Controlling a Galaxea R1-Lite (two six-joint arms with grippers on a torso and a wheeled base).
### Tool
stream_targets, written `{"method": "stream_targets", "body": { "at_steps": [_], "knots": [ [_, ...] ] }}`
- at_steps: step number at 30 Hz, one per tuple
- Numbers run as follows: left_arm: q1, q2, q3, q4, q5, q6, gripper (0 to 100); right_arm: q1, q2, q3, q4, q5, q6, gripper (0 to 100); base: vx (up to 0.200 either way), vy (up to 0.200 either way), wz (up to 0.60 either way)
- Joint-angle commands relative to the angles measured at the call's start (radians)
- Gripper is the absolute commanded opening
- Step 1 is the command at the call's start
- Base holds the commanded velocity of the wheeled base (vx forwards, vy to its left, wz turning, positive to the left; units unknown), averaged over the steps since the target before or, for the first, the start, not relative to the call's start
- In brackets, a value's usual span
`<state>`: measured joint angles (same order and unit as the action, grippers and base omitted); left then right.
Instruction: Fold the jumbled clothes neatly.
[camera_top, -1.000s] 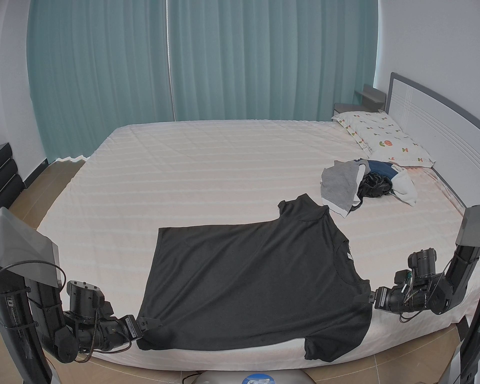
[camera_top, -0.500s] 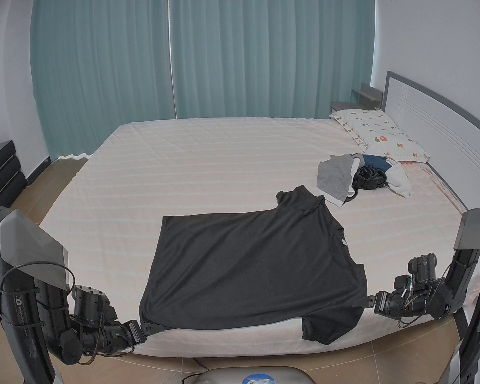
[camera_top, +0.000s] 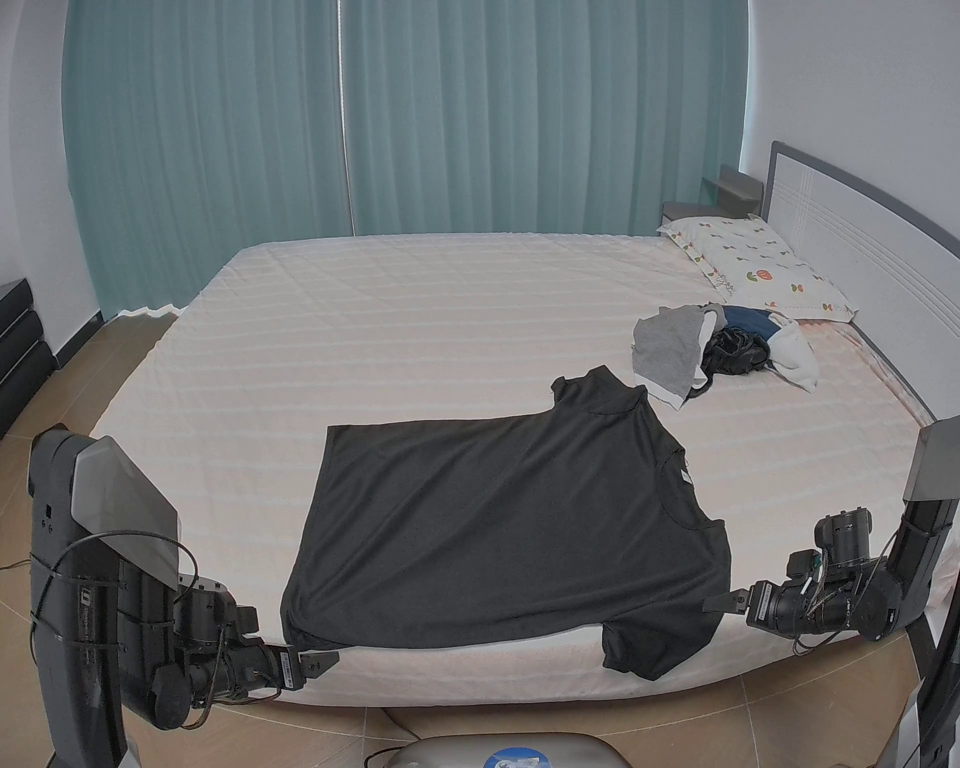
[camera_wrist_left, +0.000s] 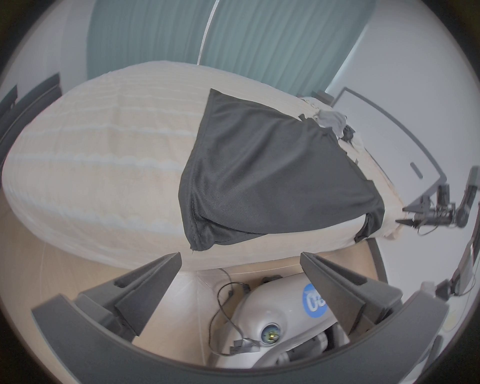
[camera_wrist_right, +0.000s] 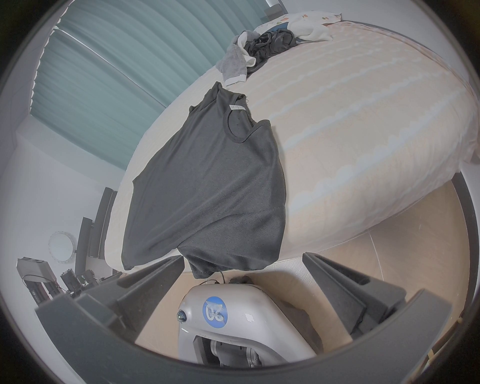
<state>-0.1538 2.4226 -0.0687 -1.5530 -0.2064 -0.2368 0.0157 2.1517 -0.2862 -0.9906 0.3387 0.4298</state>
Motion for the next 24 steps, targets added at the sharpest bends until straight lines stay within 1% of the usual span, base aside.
{"method": "stream_targets", "body": {
  "at_steps": [1, 5, 11, 15, 24],
  "knots": [
    [0.002, 0.090, -0.043, -0.013, -0.002, 0.028, 100, 0.001, 0.002, 0.009, -0.013, 0.000, 0.003, 100, 0.000, 0.000, 0.00],
    [0.003, 0.112, -0.074, -0.013, -0.011, 0.025, 100, 0.010, 0.004, 0.010, -0.023, 0.000, 0.004, 100, 0.000, 0.000, 0.00],
    [0.020, 0.132, -0.125, -0.013, -0.005, 0.024, 100, 0.023, 0.004, 0.019, -0.029, -0.001, 0.003, 100, 0.000, 0.000, 0.00],
    [0.039, 0.132, -0.140, -0.013, -0.010, 0.025, 100, 0.026, 0.004, 0.018, -0.029, -0.004, 0.003, 100, 0.000, 0.000, 0.00],
    [0.042, 0.130, -0.163, -0.013, -0.016, 0.021, 100, 0.027, -0.003, 0.016, -0.029, -0.006, 0.003, 100, 0.000, 0.000, 0.00]
  ]
}}
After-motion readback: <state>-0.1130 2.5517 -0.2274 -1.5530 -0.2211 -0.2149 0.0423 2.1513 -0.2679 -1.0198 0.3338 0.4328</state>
